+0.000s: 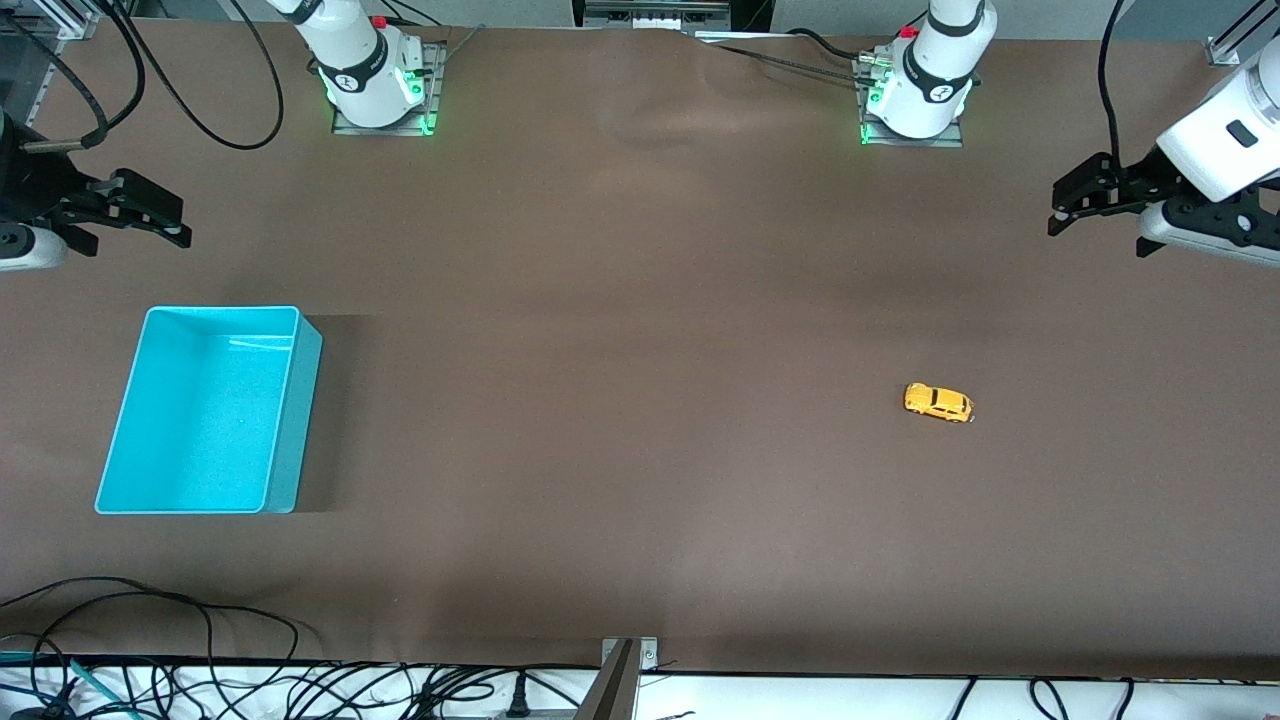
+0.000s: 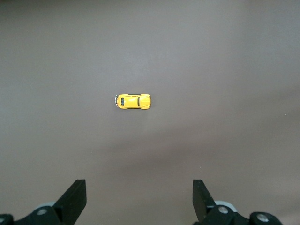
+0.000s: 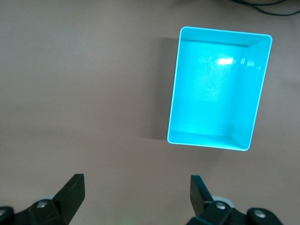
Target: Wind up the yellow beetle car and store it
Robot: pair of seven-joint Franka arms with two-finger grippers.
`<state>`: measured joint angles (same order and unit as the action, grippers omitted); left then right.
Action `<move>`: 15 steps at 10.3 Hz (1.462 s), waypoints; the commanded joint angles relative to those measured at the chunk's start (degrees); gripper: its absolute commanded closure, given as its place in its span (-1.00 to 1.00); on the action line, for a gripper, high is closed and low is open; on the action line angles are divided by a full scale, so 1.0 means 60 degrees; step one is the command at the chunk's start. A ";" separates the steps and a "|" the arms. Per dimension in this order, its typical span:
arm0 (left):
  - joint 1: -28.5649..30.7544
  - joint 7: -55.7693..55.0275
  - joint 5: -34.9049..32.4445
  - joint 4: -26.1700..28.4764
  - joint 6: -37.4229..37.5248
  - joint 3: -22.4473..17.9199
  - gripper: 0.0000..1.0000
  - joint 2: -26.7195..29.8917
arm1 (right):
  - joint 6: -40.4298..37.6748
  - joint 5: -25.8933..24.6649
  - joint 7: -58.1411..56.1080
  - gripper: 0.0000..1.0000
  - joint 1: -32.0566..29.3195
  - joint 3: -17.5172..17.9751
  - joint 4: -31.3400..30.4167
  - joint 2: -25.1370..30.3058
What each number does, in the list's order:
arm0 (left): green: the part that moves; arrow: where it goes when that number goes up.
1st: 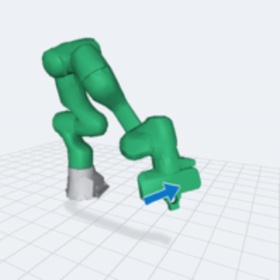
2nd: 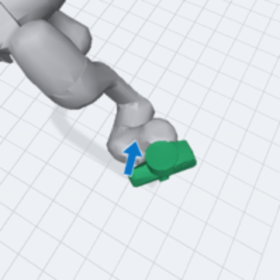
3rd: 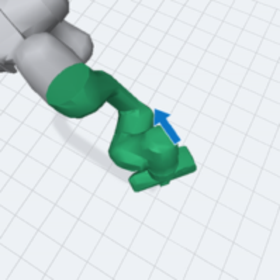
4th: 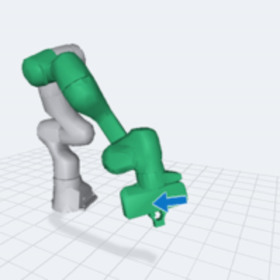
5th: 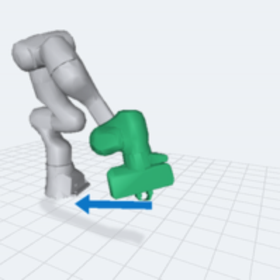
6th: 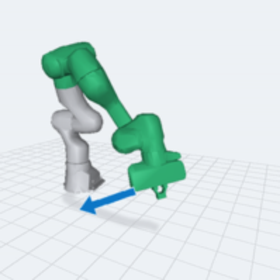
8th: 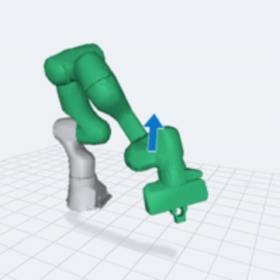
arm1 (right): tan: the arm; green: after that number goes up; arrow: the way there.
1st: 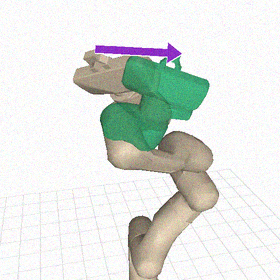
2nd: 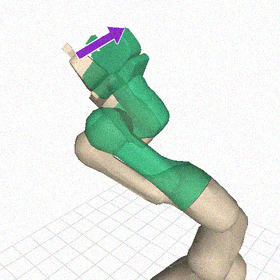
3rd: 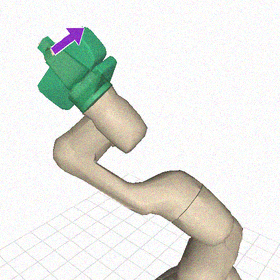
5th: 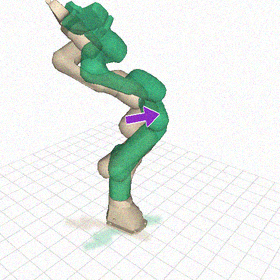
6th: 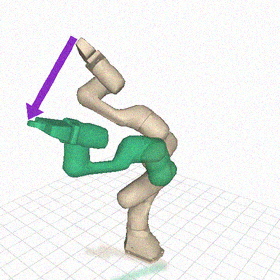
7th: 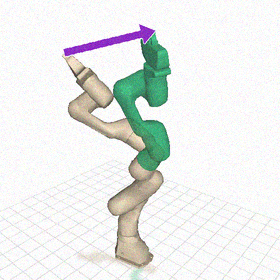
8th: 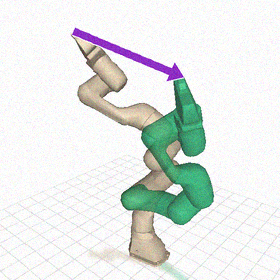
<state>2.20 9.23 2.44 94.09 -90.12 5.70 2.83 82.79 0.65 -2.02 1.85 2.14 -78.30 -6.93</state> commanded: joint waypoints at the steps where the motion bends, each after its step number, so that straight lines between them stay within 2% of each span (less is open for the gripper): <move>1: 0.0058 -0.0029 -0.0098 0.0154 -0.0156 0.0046 -1.00 0.0203 | -0.0218 -0.0428 0.0175 -1.00 0.0043 0.0038 -0.0017 0.0071; 8: 0.0057 -0.0029 -0.0113 0.0050 0.0005 0.0104 -1.00 0.0144 | -0.0292 -0.0460 0.0161 -1.00 0.0088 0.0112 -0.0060 0.0085; 10: 0.0057 -0.0029 -0.0113 0.0050 0.0005 0.0090 -1.00 0.0144 | -0.0790 -0.0401 0.0249 -1.00 0.0058 0.0068 -0.0046 0.0085; 15: 0.0072 -0.0029 -0.0113 0.0050 0.0005 0.0090 -1.00 0.0144 | -0.0615 -0.0401 0.0146 -1.00 0.0044 0.0068 -0.0046 -0.0017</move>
<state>2.24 9.23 2.43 94.20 -90.18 5.89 3.02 78.99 -1.04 -1.39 2.23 2.39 -78.34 -7.25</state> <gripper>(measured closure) 0.000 0.000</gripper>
